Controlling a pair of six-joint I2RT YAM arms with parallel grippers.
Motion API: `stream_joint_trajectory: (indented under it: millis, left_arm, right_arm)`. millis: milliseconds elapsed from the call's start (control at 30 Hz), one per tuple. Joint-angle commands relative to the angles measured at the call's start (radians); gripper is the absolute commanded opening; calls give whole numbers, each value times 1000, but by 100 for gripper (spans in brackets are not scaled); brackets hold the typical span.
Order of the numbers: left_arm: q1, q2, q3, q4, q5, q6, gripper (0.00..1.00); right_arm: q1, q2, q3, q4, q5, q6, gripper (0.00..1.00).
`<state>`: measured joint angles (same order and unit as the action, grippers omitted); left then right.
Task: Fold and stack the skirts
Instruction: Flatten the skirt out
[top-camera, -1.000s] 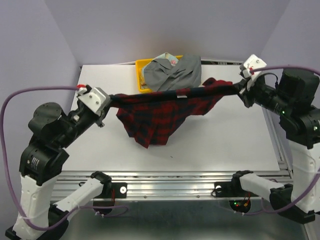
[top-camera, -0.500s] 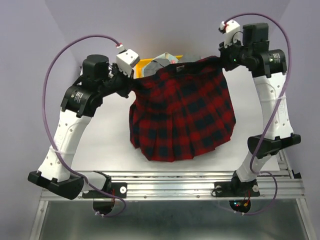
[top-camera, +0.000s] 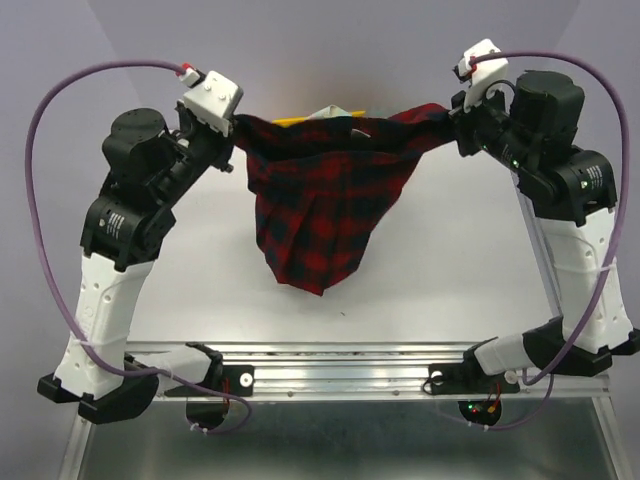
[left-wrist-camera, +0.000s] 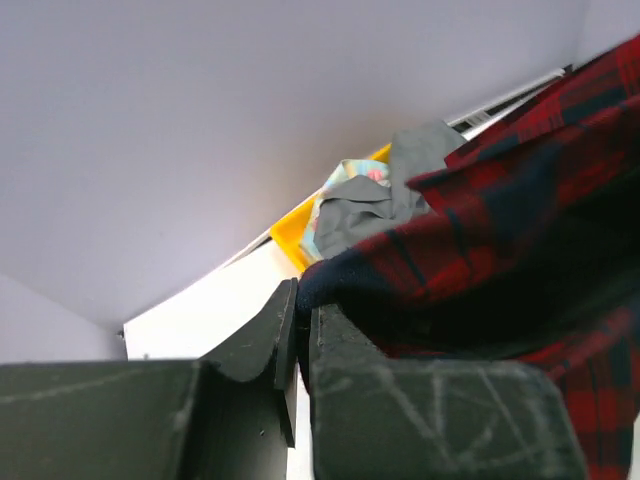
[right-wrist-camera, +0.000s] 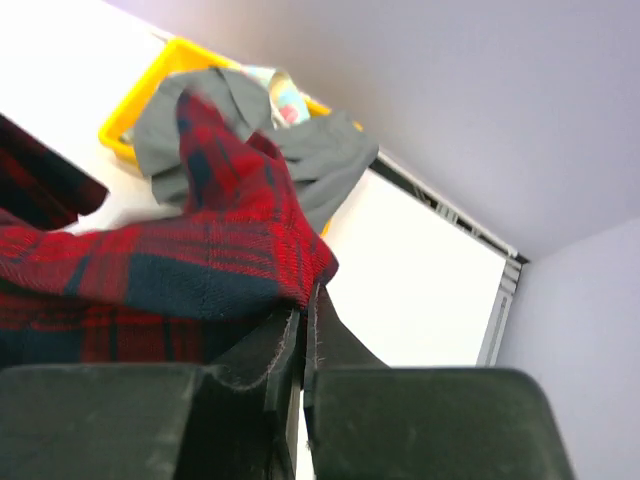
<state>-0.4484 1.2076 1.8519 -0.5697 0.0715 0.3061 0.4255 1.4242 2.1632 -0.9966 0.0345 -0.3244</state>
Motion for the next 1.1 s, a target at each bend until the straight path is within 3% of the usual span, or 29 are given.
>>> stream_joint_trajectory:
  millis: [0,67,100,200,233,300,467,600,767,1067]
  left_arm:
    - [-57,-34,-75,-124,255,121,0]
    - [-160,-83,-178,-163,260,151,0]
    - [-203,-161,-230,-136,150,139,0]
    - [-161,-230,-344,22,-189,70,0]
    - [-123,-236,-356,113,-267,71,0]
    - [-81,-246,-352,212,-366,85,0]
    - [-20,-142,-212,171,-481,73,0]
    - [2,-149,-181,179,-493,80,0]
    - [2,-249,-256,180,-466,87,0]
    - [2,-518,-378,-62,-124,103,0]
  right_arm:
    - [-2,-28,-52,72,-216,-21,1]
    - [-2,-77,-198,17,-278,-28,1]
    - [-2,-112,-254,50,-256,-18,1]
    - [-2,-217,-394,238,50,-62,1]
    - [-2,-203,-390,263,174,-74,1]
    - [-2,-164,-311,282,255,-71,1]
    - [-2,-42,-131,288,416,-108,1]
    - [-2,-19,-23,283,478,-131,1]
    - [-2,-106,-116,234,446,-116,1]
    - [-2,-267,-217,-142,266,-68,1]
